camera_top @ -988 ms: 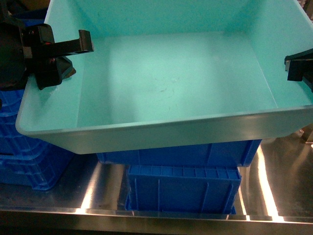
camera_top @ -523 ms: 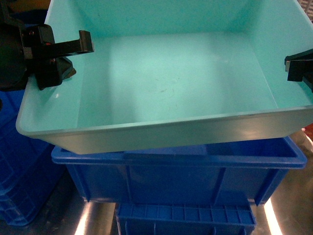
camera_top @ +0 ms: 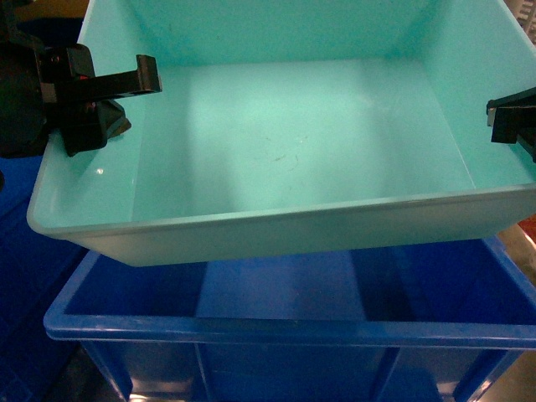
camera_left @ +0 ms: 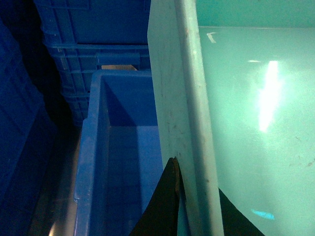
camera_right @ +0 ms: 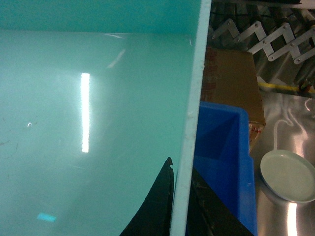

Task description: Stack blue boxes stably on right

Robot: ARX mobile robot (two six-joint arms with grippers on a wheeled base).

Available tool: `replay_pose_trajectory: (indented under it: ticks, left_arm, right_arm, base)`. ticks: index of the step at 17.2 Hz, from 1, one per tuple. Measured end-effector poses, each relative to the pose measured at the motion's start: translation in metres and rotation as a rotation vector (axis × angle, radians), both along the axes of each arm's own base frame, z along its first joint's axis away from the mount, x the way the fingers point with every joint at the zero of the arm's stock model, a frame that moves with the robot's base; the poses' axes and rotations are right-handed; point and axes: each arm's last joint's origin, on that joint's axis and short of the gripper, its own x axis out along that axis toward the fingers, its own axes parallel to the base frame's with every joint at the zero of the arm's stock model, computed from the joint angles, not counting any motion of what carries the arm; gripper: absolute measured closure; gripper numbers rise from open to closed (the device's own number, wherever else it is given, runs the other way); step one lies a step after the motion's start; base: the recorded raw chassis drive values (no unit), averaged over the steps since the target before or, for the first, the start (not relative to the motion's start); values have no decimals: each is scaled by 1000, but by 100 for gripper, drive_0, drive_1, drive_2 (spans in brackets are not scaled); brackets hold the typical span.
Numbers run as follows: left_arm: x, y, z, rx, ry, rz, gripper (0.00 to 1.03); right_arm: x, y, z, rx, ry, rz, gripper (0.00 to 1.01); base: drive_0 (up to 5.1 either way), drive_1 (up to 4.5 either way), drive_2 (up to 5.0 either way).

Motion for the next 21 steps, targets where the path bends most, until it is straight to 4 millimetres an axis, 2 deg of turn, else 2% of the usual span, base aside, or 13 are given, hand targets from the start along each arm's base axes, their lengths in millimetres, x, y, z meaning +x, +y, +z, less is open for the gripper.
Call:
replay_pose_trajectory:
  ticks: [4, 13, 21]
  left_arm:
    - [0, 0, 1, 0, 0, 0, 98]
    - [0, 0, 0, -1, -1, 0, 98]
    - [33, -11, -26, 13, 157, -66, 98]
  right_arm:
    - [-1, 0, 1, 0, -2, 0, 94]
    - [0, 0, 1, 0, -5, 0, 94]
    - [15, -4, -34, -19, 142, -6, 94]
  base:
    - [16, 423, -391]
    - [0, 0, 0]
    - [0, 0, 0]
